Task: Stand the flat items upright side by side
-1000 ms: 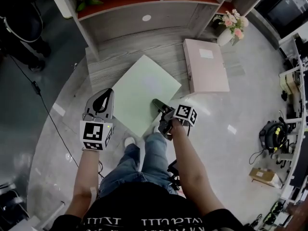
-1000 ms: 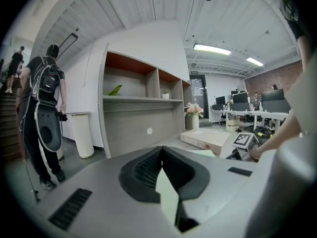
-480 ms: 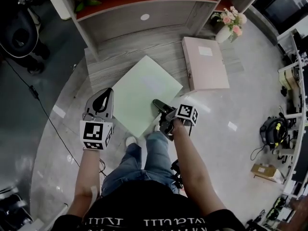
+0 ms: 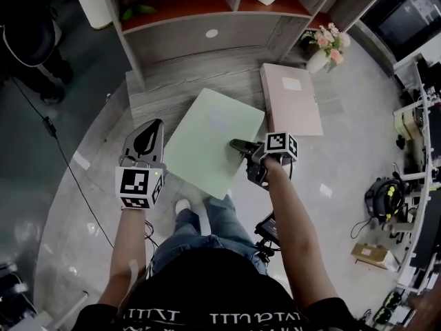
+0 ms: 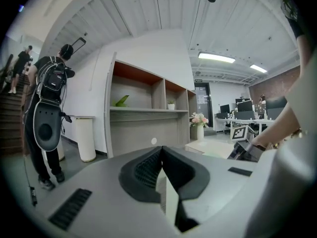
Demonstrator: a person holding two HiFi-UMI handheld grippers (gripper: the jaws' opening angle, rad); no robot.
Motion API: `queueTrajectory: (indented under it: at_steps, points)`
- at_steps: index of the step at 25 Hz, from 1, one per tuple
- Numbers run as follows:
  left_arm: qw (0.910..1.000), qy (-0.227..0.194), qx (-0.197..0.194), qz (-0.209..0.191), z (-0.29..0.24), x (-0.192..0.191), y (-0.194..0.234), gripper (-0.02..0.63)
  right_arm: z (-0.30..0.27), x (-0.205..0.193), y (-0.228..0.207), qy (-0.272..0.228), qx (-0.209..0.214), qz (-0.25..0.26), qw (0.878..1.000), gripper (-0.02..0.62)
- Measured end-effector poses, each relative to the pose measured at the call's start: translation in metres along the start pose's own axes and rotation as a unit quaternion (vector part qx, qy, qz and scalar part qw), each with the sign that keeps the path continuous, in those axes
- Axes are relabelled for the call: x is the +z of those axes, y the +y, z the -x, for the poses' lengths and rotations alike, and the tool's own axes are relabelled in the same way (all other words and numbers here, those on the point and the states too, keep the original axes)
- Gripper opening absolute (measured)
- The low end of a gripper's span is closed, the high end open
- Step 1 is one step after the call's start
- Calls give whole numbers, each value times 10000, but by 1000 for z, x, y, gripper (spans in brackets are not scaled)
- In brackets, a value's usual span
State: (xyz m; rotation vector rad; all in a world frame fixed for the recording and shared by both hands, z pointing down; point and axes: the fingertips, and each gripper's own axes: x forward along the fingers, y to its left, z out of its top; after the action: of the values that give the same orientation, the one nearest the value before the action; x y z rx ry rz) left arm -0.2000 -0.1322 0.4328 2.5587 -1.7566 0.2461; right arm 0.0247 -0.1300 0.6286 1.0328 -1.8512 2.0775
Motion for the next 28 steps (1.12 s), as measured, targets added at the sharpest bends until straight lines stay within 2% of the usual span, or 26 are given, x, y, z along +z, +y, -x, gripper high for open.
queueTrajectory:
  at_steps: [4, 9, 13, 16, 20, 23, 26, 28]
  points:
    - [9997, -77, 235, 30, 6, 9, 11, 12, 13, 28, 14, 615, -558, 523, 9952, 337]
    - [9987, -138, 470, 105, 3, 12, 17, 12, 22, 59, 32, 1240, -1149, 1153, 9788, 337]
    - [9977, -202, 631, 144, 1, 17, 19, 12, 23, 79, 47, 1545, -1533, 1725, 9607, 339]
    - [9969, -251, 738, 127, 0, 22, 22, 12, 22, 91, 60, 1774, -1838, 2225, 9409, 337]
    - [9953, -305, 911, 102, 2, 28, 31, 12, 22, 105, 80, 2081, -2294, 2890, 9059, 337]
    - [9940, -361, 1020, 137, 4, 31, 37, 12, 23, 113, 95, 2233, -2710, 3401, 8724, 337]
    - [9932, -386, 1080, 177, 6, 32, 40, 12, 19, 117, 114, 2307, -3187, 3989, 8283, 339]
    - [9931, -413, 1079, 178, 6, 33, 40, 12, 15, 119, 130, 2272, -3529, 4477, 7896, 339]
